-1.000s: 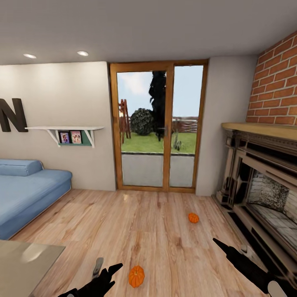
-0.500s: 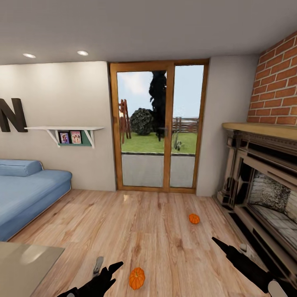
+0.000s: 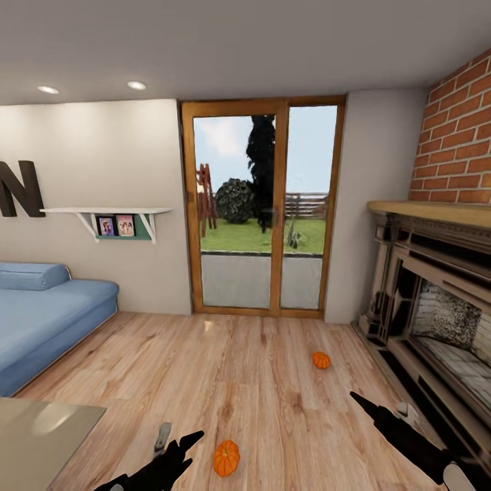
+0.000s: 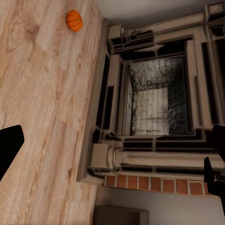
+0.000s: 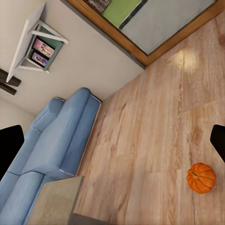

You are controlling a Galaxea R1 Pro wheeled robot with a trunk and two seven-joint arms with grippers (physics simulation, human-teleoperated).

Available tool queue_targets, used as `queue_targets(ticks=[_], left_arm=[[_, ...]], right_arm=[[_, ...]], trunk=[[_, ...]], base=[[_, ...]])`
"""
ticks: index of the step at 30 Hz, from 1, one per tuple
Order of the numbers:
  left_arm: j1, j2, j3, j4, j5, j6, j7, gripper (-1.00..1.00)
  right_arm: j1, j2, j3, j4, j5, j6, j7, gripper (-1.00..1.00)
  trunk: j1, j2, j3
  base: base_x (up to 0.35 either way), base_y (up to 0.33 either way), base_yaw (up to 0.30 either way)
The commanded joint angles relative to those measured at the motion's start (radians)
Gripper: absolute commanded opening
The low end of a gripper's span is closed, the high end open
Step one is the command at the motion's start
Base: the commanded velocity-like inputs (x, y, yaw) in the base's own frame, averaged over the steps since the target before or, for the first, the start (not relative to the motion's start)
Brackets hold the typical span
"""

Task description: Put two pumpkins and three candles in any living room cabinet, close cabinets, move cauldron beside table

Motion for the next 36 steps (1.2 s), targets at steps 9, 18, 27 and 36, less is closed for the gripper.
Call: queue_targets(ticks=[9, 18, 27, 36], left_arm=[[-0.001, 0.001, -0.007, 0.003, 0.011, -0.023, -0.035, 1.0], [-0.001, 0.002, -0.012, 0.004, 0.01, -0.022, -0.087, 1.0], [0.0, 0.004, -0.018, 0.006, 0.006, -0.01, -0.204, 1.0], [0.001, 0.004, -0.018, 0.006, 0.006, -0.009, -0.241, 1.0]], right_arm=[[-0.001, 0.0, -0.002, 0.0, -0.01, 0.009, 0.002, 1.0], [0.0, -0.001, -0.003, -0.002, -0.013, 0.01, 0.033, 1.0], [0.001, -0.001, -0.043, -0.003, -0.011, 0.015, 0.105, 1.0], [0.001, -0.001, -0.045, -0.003, -0.009, 0.016, 0.108, 1.0]], trunk=[[0.035, -0.064, -0.03], [0.069, -0.127, -0.058], [0.104, -0.19, -0.086], [0.138, -0.253, -0.114]], base=[[0.0, 0.0, 0.0], [0.0, 0.0, 0.0], [0.0, 0.0, 0.0], [0.0, 0.0, 0.0]])
